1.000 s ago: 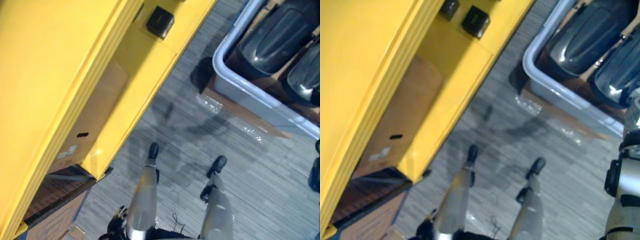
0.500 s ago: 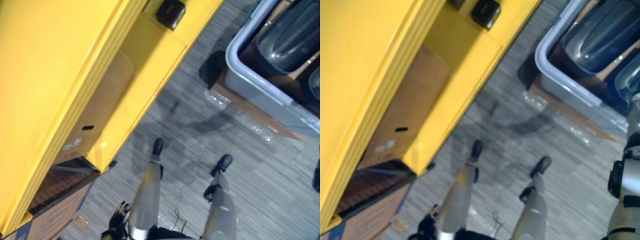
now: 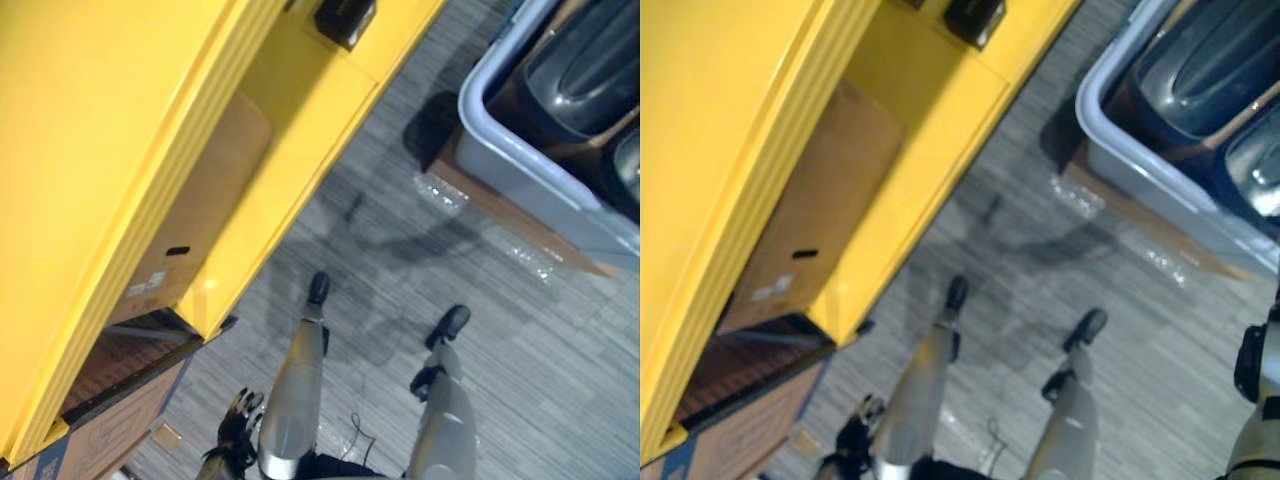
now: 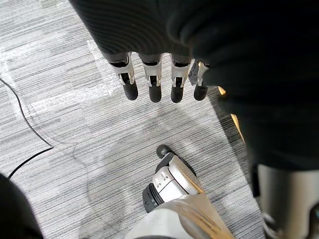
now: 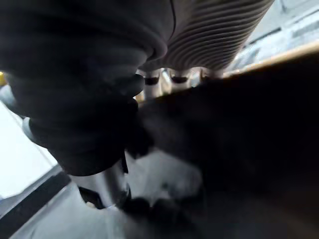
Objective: Walk over and take plastic housings, then place them on the shelf
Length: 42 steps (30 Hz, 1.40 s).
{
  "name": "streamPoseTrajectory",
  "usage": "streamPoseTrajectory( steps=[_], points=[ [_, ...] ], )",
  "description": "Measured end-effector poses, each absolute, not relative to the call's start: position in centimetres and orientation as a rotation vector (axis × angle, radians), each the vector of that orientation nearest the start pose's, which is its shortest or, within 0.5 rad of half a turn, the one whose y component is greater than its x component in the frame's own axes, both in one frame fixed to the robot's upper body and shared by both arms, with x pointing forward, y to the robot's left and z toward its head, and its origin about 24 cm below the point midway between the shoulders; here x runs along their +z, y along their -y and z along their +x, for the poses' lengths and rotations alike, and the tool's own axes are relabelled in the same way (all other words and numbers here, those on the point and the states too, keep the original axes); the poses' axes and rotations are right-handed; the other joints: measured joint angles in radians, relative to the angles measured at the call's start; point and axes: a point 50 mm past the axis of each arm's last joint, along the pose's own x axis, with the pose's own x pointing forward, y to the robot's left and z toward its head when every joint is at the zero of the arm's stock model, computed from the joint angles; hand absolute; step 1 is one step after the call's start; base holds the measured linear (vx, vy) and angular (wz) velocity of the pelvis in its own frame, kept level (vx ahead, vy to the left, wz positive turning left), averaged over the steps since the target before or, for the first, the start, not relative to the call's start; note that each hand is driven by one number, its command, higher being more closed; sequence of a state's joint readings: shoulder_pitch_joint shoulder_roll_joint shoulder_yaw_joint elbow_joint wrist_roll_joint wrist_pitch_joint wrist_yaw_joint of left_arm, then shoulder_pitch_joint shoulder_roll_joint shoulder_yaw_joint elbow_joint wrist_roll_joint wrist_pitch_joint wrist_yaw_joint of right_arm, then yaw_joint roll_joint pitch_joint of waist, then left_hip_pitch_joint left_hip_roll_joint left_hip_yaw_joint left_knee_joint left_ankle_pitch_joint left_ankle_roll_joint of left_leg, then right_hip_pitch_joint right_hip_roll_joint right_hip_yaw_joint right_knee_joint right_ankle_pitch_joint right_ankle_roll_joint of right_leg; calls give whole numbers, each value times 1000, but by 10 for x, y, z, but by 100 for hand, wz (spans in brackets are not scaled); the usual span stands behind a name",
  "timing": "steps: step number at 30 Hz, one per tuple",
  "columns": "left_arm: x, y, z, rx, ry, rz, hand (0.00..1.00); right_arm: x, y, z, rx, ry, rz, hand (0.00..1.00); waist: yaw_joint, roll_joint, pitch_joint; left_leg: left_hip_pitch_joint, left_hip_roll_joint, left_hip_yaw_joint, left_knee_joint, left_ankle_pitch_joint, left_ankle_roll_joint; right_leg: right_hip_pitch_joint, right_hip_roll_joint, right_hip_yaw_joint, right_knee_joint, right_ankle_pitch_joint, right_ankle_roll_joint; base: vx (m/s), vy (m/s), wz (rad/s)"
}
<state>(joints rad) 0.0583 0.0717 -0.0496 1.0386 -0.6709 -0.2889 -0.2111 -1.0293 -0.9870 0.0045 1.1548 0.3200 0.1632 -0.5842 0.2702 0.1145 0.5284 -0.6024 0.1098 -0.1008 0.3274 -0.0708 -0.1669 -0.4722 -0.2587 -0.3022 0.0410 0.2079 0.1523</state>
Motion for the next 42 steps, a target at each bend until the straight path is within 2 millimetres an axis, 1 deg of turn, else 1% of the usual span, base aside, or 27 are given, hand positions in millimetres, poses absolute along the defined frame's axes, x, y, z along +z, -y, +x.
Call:
streamPoseTrajectory(
  steps=[11, 14, 17, 20, 26, 29, 31, 34, 36, 38, 42],
  points=[
    [-142, -180, 130, 252, -698, -548, 0, 239, 436, 299, -1249, -66, -324, 100, 6, 0, 0, 7, 0, 2, -2, 0, 0, 5, 0, 1, 0, 0, 0, 0, 0, 0],
    [-142, -180, 131, 252, -697, -548, 0, 239, 436, 299, -1251, -79, -365, 100, 7, 0, 0, 9, 0, 2, -2, 1, 0, 7, 0, 2, 0, 1, 0, 0, 0, 0],
    [-142, -180, 131, 256, -694, -545, 0, 234, 436, 299, -1250, -126, -418, 100, 5, 0, 0, 25, 0, 3, -6, 1, 1, 22, 0, 1, -3, 1, 0, 0, 0, 0],
    [-140, -180, 133, 255, -676, -542, 0, 233, 436, 299, -1241, -148, -436, 100, 4, 2, -2, 37, 0, 3, -8, 1, 1, 33, 0, 1, -6, 1, 0, 0, 0, 0],
    [-133, -182, 141, 256, -606, -530, 0, 226, 432, 303, -1223, -160, -419, 100, -9, 1, -4, 75, 0, 6, -16, 1, 1, 74, 1, 1, -16, 4, 2, 0, 0, 0],
    [-130, -182, 146, 252, -579, -532, 0, 233, 430, 304, -1249, -95, -412, 100, -22, 0, -6, 93, 0, 7, -17, 1, 1, 92, 2, 1, -19, 5, 2, 0, 0, 0],
    [-129, -185, 146, 257, -570, -527, 0, 239, 427, 307, -1269, -47, -407, 100, -36, -13, -17, 100, 2, 9, -18, 1, 1, 96, 3, 2, -20, 6, 1, 0, 0, 0],
    [-127, -188, 147, 277, -566, -515, 0, 244, 424, 308, -1279, 4, -398, 100, -50, -24, -23, 131, 4, 12, -23, 0, 0, 130, 7, 1, -32, 9, 0, -4, -3, -2],
    [-126, -194, 144, 294, -564, -490, 0, 241, 417, 314, -1254, 16, -385, 100, -65, -46, -37, 152, 10, 21, -30, 0, 0, 150, 13, 2, -43, 11, -2, -11, -17, -7],
    [-126, -198, 144, 306, -564, -478, 0, 237, 416, 315, -1250, 7, -388, 100, -66, -58, -44, 170, 13, 26, -38, 0, -1, 164, 16, 3, -51, 12, -4, -12, -20, -7],
    [-123, -203, 140, 328, -545, -467, 0, 230, 421, 310, -1264, -6, -366, 100, -72, -68, -48, 213, 19, 29, -61, 4, -7, 199, 22, 3, -61, 10, -7, -4, -5, -1]
  ],
)
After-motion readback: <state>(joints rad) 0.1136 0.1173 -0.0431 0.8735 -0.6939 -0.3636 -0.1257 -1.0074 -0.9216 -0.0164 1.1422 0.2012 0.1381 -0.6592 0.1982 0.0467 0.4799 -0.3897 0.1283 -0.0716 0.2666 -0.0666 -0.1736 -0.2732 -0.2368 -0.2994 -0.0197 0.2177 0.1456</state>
